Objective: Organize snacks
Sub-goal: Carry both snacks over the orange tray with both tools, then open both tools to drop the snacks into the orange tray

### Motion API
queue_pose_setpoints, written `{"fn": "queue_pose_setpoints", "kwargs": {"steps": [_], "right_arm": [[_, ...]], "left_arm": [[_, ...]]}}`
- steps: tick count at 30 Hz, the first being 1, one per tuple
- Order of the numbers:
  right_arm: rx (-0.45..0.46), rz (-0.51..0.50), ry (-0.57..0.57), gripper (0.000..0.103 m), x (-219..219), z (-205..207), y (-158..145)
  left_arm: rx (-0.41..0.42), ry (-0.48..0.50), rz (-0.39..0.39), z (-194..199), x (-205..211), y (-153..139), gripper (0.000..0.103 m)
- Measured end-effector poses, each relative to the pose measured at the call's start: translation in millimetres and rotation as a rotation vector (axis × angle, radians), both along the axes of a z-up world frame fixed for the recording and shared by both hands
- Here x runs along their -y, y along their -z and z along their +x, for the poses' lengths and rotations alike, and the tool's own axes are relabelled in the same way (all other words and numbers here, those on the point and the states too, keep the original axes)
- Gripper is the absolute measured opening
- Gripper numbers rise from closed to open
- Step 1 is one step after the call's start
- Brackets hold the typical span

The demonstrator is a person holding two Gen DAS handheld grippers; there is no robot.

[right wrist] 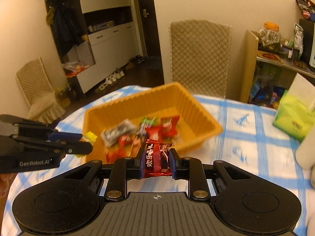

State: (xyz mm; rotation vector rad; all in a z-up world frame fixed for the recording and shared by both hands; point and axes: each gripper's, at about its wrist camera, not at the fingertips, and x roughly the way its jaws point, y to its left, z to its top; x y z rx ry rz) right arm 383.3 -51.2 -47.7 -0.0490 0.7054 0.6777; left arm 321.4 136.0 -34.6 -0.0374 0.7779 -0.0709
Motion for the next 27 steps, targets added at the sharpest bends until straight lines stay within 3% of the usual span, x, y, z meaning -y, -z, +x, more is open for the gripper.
{"fn": "queue_pose_setpoints", "kwargs": {"steps": [12,27], "right_arm": [[0.026,-0.048,0.029,0.026,-27.8,75.8,12.9],[0.024,-0.070,0.057,0.026,-43.1,111.5,41.6]], "left_arm": [[-0.024,-0.041,0.013,60.6,-25.1,10.9,0.018],[-0.049,-0.047,0.000,87.2,-34.3,26.9,0.018]]}}
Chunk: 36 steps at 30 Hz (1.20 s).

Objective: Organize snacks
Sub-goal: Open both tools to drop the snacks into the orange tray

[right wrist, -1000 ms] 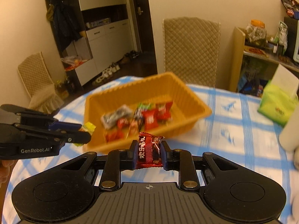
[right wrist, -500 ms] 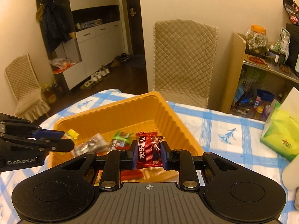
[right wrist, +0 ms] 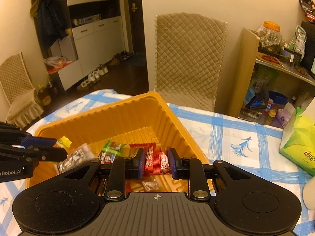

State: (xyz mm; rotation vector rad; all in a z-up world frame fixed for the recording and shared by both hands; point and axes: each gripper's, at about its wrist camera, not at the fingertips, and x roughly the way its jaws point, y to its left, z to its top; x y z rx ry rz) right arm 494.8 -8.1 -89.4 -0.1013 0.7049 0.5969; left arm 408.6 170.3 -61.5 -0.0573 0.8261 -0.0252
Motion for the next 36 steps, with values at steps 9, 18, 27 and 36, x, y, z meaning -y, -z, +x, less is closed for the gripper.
{"fn": "queue_pose_setpoints", "kwargs": {"steps": [9,18,27,36], "right_arm": [[-0.030,0.037,0.024,0.053,4.4,-3.9,-1.7],[-0.050,0.090,0.025,0.059,13.5,-26.4,-11.9],[-0.061,0.135,0.043,0.077,34.4,-69.2,-28.6],[-0.085,0.173,0.065,0.079,69.8,-130.8,-46.1]], "left_arm": [[-0.002,-0.001,-0.009,5.0,-2.7,2.8,0.018],[0.015,-0.014,-0.015,5.8,-1.8,-1.7,0.020],[0.006,-0.044,-0.015,-39.5,2.2,-15.4,0.044],[-0.013,-0.036,-0.012,-110.9,24.5,-33.0,0.053]]}}
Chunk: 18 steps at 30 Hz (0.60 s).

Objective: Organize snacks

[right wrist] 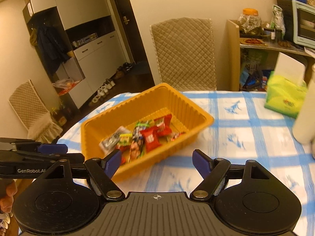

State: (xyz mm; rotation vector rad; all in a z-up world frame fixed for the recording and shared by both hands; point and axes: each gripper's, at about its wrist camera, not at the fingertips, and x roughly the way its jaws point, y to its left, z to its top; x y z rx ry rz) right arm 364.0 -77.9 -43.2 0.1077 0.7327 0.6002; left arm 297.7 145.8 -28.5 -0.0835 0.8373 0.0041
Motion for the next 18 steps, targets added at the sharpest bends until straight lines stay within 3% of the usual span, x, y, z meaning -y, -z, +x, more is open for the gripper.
{"fn": "queue_pose_setpoints", "kwargs": {"steps": [18], "right_arm": [[-0.102,-0.073,0.039,0.079,70.4,-153.8,-12.4]], "left_arm": [[-0.079,0.009,-0.051,-144.4,78.8,-9.1,0.056]]}}
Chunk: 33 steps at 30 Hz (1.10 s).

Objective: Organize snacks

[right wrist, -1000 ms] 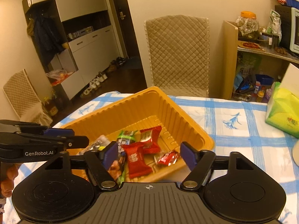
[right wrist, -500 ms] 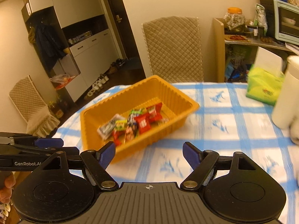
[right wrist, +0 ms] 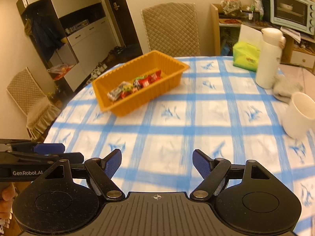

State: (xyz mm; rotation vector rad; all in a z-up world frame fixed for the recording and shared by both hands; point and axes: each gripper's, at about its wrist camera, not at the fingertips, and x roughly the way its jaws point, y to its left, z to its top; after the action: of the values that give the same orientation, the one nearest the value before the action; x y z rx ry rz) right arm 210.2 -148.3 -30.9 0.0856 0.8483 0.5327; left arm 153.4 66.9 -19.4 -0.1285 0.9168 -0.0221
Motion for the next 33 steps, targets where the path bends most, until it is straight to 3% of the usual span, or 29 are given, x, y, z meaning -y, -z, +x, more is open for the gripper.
{"fn": "queue_pose_setpoints", "kwargs": {"steps": [15,33], "right_arm": [[-0.056,-0.024,0.015,0.079,33.8,-72.9,0.9],[-0.090,-0.048,0.013,0.079,42.2,-92.5,8.3]], "left_arm": [[-0.022,0.010,-0.010,-70.9,41.8,-5.4,0.057],[-0.027,0.003,-0.004,-93.4,58.3,-4.7,0.057]]}}
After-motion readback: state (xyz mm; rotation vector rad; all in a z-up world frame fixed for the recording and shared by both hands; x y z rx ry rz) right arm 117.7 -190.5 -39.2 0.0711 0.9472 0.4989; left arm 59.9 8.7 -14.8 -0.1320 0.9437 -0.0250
